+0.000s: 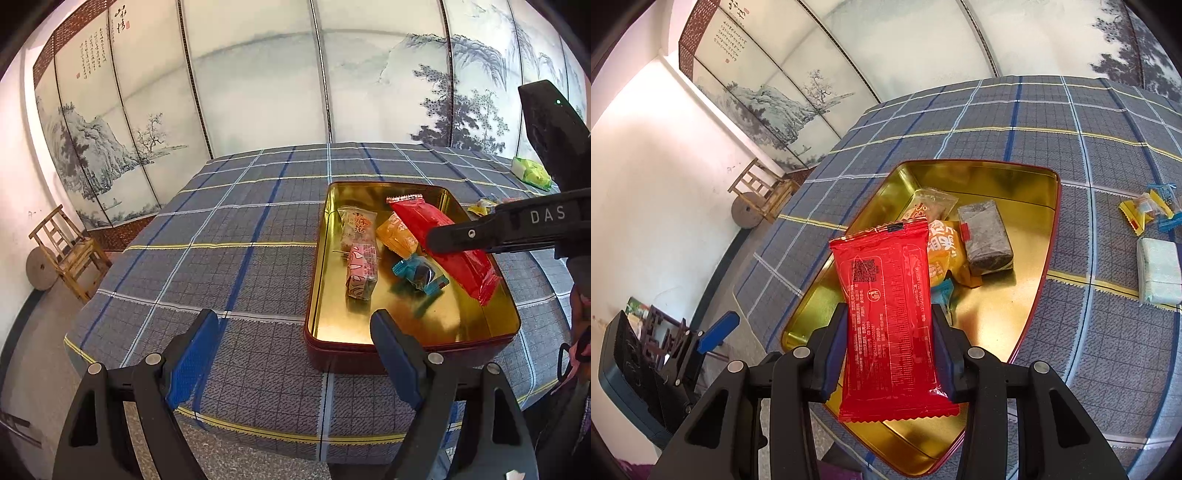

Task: Organize snacks
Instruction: 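Carry the red bag over the gold tin with the right gripper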

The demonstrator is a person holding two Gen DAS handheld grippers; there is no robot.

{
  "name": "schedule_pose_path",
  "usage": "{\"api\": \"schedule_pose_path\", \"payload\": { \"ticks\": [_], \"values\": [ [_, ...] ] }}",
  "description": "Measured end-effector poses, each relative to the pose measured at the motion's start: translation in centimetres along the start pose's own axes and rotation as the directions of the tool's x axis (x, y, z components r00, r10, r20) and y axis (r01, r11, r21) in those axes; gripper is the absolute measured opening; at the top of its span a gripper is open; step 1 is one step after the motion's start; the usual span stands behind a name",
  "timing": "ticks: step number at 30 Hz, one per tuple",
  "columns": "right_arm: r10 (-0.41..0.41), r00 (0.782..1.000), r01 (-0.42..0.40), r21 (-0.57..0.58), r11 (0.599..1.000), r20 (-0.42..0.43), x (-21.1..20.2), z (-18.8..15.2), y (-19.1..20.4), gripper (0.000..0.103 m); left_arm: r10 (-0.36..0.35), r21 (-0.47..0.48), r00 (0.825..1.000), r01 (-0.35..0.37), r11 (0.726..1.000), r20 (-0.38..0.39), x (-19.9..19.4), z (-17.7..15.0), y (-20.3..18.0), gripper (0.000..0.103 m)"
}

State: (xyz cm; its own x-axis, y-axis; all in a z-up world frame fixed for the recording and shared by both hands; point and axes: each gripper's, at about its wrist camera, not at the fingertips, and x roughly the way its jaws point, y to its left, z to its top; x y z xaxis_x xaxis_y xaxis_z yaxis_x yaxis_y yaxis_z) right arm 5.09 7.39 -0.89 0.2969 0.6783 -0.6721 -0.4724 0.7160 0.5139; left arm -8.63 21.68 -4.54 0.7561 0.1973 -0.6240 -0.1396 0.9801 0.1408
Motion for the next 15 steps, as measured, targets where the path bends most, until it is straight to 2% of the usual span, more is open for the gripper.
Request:
{"api": "schedule_pose_path", "payload": {
  "ticks": [15],
  "values": [
    [-0.042,0.998,0.039,-0.062,0.997,-0.038,2.2,-0.5,0.9,0.043,-0.003,-0.007,1.000,0.003,1.000,-0.009,0.2,-0.3,0.4,0.082]
  ]
}}
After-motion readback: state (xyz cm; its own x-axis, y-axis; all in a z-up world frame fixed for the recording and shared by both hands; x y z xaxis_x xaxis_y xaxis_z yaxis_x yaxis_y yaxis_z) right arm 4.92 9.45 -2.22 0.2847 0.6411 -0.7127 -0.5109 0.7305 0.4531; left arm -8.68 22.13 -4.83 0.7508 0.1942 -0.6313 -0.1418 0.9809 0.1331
